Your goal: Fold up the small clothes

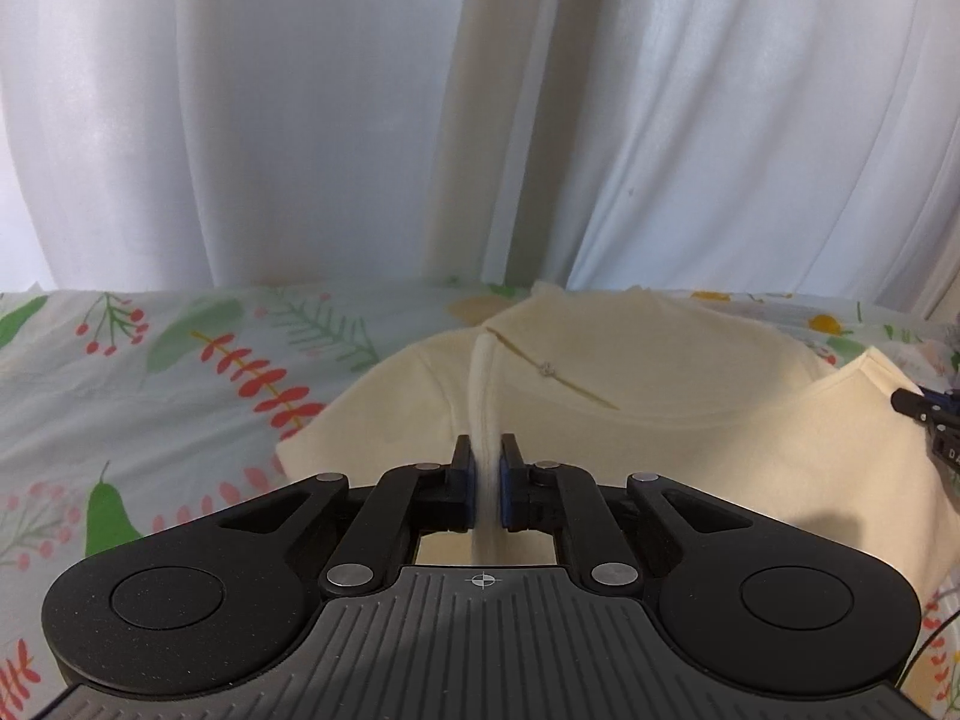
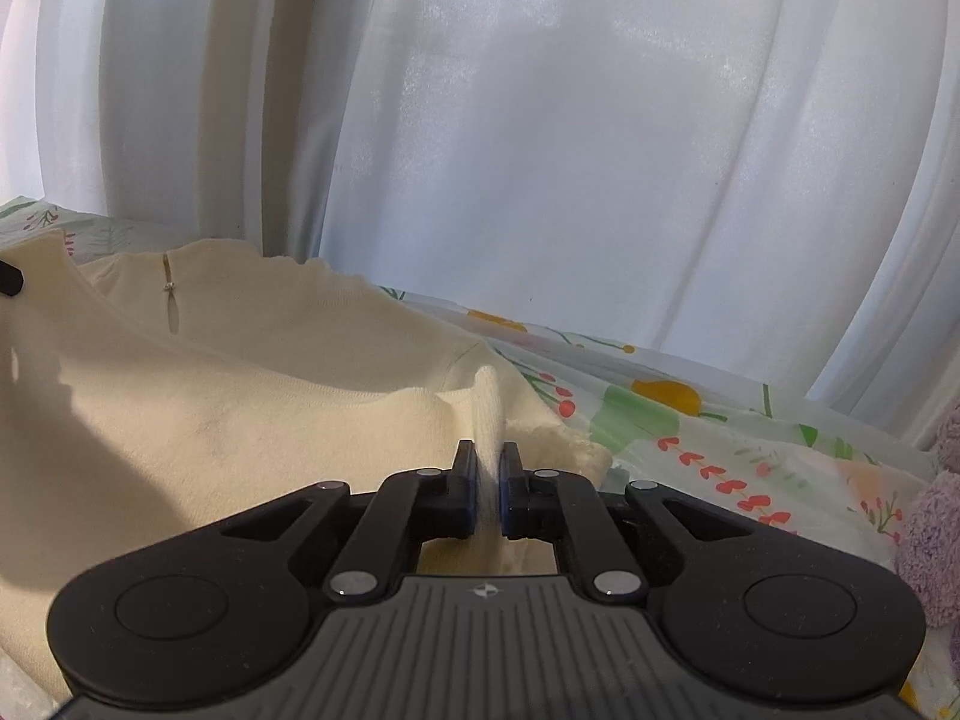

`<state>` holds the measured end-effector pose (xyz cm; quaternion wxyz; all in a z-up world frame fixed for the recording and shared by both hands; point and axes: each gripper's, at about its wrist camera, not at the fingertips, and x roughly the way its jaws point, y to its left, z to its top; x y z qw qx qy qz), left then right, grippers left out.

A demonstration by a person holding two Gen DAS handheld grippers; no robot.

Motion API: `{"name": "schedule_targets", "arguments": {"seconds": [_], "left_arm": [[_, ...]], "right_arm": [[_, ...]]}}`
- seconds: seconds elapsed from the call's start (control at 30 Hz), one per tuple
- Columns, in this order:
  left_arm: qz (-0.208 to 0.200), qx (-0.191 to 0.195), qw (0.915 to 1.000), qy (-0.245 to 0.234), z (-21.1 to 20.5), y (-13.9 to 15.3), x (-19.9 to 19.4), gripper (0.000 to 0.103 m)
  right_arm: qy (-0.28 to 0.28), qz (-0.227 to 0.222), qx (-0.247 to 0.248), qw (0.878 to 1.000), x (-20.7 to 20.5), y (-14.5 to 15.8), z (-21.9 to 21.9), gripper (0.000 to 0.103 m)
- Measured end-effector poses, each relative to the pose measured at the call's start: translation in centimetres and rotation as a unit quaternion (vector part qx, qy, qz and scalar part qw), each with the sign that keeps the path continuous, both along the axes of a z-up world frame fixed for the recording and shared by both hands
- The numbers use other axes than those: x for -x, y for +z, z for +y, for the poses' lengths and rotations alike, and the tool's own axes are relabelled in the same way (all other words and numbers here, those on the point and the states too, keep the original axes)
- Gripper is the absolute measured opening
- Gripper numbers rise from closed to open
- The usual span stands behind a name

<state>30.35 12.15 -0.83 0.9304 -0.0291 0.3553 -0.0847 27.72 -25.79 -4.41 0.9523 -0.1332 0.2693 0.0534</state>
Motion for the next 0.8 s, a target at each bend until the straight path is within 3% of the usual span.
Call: {"name": "schedule_targets", "arguments": {"seconds": [0.17, 0.4, 0.5, 0.8], "left_arm": [[-0.047, -0.011, 0.9985, 0.026, -0.4, 2.4, -3.8, 0.010], [-0.058, -0.046, 0.9951, 0.066, -1.9, 0.7, -9.8, 0.010], [-0.047, -0.060, 0.9942, 0.076, -2.2, -0.7, -11.3, 0.010], [-0.006, -0.045, 0.9926, 0.112, -2.0, -4.2, -13.3, 0.010]], "right_arm": [[-0.035, -0.037, 0.004, 0.999, -4.0, 1.6, 0.8, 0.006], [-0.084, -0.040, -0.017, 0.996, -10.1, 1.2, 1.5, 0.006], [-0.095, -0.028, -0.015, 0.995, -11.4, 0.2, 1.8, 0.006], [-0.099, -0.002, 0.011, 0.995, -12.9, -2.7, 2.4, 0.006]]}}
